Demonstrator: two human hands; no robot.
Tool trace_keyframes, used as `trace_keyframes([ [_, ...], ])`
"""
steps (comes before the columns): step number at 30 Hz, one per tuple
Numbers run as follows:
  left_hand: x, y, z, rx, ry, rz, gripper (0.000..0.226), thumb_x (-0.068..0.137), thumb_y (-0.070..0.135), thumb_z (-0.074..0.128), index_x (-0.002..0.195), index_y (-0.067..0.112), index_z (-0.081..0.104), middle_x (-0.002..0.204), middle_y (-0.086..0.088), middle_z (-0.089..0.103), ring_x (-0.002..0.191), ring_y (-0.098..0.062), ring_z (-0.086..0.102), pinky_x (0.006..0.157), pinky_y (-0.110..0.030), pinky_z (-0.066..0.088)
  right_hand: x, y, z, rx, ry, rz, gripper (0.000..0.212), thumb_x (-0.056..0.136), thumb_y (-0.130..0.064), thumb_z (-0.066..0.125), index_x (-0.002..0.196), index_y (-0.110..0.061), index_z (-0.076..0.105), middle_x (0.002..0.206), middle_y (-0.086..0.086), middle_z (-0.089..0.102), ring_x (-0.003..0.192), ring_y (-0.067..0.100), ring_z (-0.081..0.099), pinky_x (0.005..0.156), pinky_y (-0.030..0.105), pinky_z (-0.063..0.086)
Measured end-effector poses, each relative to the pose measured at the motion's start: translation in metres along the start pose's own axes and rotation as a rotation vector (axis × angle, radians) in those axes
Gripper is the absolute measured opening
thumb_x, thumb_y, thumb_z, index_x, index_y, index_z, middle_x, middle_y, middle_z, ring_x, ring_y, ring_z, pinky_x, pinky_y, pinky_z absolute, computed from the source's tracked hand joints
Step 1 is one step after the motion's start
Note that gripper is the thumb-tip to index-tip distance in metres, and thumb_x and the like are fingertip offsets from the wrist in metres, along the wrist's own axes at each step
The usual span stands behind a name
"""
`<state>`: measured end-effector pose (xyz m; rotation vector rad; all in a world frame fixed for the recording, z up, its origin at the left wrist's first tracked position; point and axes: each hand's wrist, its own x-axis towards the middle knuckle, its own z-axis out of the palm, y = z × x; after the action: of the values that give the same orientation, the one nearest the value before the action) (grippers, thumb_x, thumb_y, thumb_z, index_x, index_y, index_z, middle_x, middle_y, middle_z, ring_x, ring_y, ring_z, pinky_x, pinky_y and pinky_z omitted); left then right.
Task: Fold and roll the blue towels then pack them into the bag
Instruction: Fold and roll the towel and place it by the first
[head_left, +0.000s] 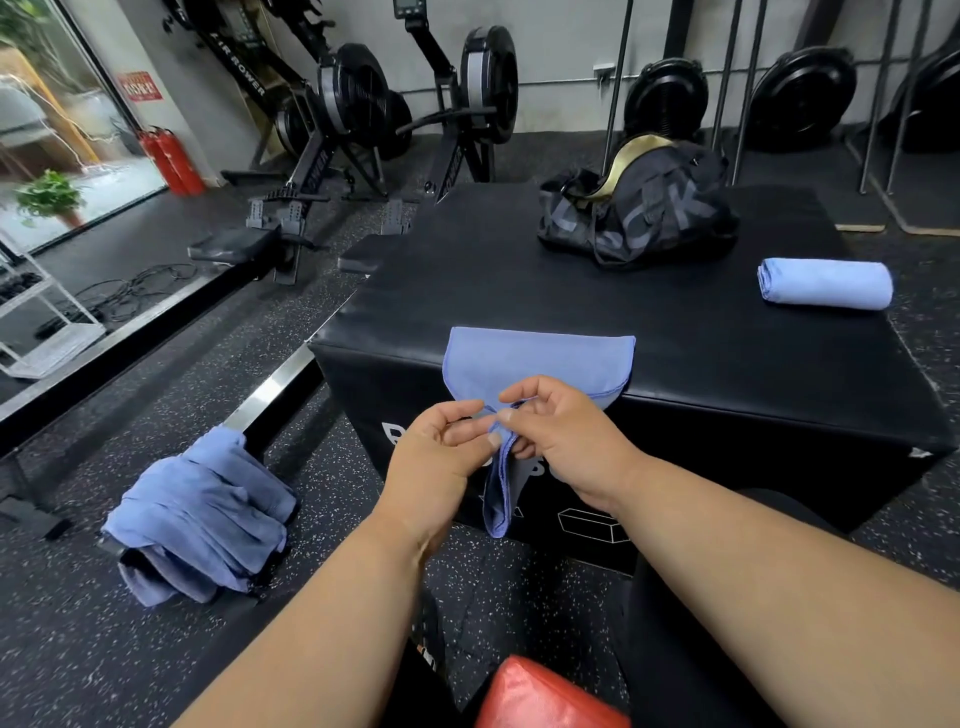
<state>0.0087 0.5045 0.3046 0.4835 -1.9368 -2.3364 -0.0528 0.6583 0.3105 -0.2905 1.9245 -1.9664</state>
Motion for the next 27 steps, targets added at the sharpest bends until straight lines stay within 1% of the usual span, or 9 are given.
trace_keyframes([
  [3,0.001,-0.003,-0.001,-0.026,0.001,-0.012,0.04,0.09,-0.009,0.075,0.124,0.008,0.065,0.109,-0.015,0.079,0.103,-0.029,0.077,0.094,-0.039,0.058,0.001,0.001,0.001,0.023,-0.023,0.018,0.011,0.099,-0.011,0.07,0.109,-0.015,0.069,0.076,-0.003,0.068,0.067,0.008,0.06,0.068,0.023,0.054],
  [5,0.0,-0.002,-0.002,-0.058,-0.008,-0.029,0.041,0.092,-0.009,0.072,0.128,0.007,0.063,0.112,-0.016,0.078,0.104,-0.029,0.076,0.091,-0.036,0.06,0.002,0.002,0.003,0.054,-0.033,0.032,0.012,0.099,-0.012,0.071,0.111,-0.014,0.069,0.077,-0.003,0.068,0.07,0.01,0.061,0.069,0.025,0.054],
  [8,0.0,0.0,-0.003,-0.124,-0.046,-0.066,0.038,0.098,-0.011,0.06,0.131,0.006,0.059,0.115,-0.018,0.077,0.103,-0.025,0.076,0.086,-0.028,0.06,0.005,0.003,0.004,0.116,-0.033,0.046,0.017,0.098,-0.013,0.074,0.113,-0.012,0.068,0.086,0.006,0.069,0.082,0.021,0.065,0.078,0.035,0.054],
  [10,0.0,0.001,-0.002,-0.145,-0.07,-0.08,0.039,0.099,-0.014,0.054,0.132,0.006,0.057,0.116,-0.017,0.077,0.103,-0.024,0.076,0.084,-0.027,0.061,0.006,0.004,0.003,0.166,-0.032,0.06,0.019,0.097,-0.01,0.073,0.115,-0.011,0.067,0.092,0.012,0.071,0.086,0.028,0.069,0.085,0.042,0.055],
  [15,0.002,0.0,0.002,-0.166,-0.043,-0.06,0.041,0.094,-0.013,0.065,0.13,0.007,0.059,0.111,-0.013,0.079,0.095,-0.019,0.077,0.079,-0.026,0.061,0.01,0.006,0.003,0.16,-0.03,0.058,0.02,0.096,-0.004,0.07,0.114,-0.013,0.067,0.085,0.006,0.066,0.084,0.021,0.066,0.087,0.041,0.054],
  [21,0.004,-0.003,0.003,-0.182,-0.03,-0.059,0.042,0.093,-0.014,0.066,0.127,0.008,0.061,0.106,-0.01,0.079,0.095,-0.018,0.077,0.079,-0.026,0.061,0.012,0.007,0.001,0.178,-0.047,0.066,0.023,0.095,0.0,0.071,0.114,-0.012,0.067,0.085,0.006,0.065,0.084,0.02,0.066,0.082,0.036,0.055],
  [24,0.005,-0.003,0.001,-0.191,-0.006,-0.073,0.042,0.093,-0.015,0.066,0.127,0.009,0.062,0.106,-0.011,0.078,0.096,-0.02,0.076,0.081,-0.028,0.061,0.012,0.008,0.0,0.184,-0.054,0.062,0.023,0.094,0.002,0.07,0.113,-0.011,0.066,0.081,0.004,0.066,0.082,0.019,0.066,0.084,0.039,0.054],
  [25,0.006,-0.002,-0.001,-0.201,0.007,-0.071,0.043,0.092,-0.015,0.066,0.127,0.01,0.062,0.108,-0.013,0.077,0.098,-0.021,0.076,0.083,-0.029,0.061,0.013,0.008,0.0,0.182,-0.053,0.059,0.023,0.095,0.002,0.07,0.112,-0.012,0.066,0.078,0.002,0.066,0.079,0.017,0.066,0.084,0.039,0.054],
  [27,0.01,0.001,-0.005,-0.222,0.015,-0.05,0.051,0.089,-0.01,0.073,0.134,0.009,0.06,0.119,-0.019,0.074,0.105,-0.026,0.073,0.088,-0.033,0.059,0.014,0.008,-0.001,0.182,-0.05,0.053,0.022,0.095,0.001,0.07,0.112,-0.012,0.065,0.073,-0.003,0.067,0.073,0.013,0.066,0.084,0.039,0.053],
])
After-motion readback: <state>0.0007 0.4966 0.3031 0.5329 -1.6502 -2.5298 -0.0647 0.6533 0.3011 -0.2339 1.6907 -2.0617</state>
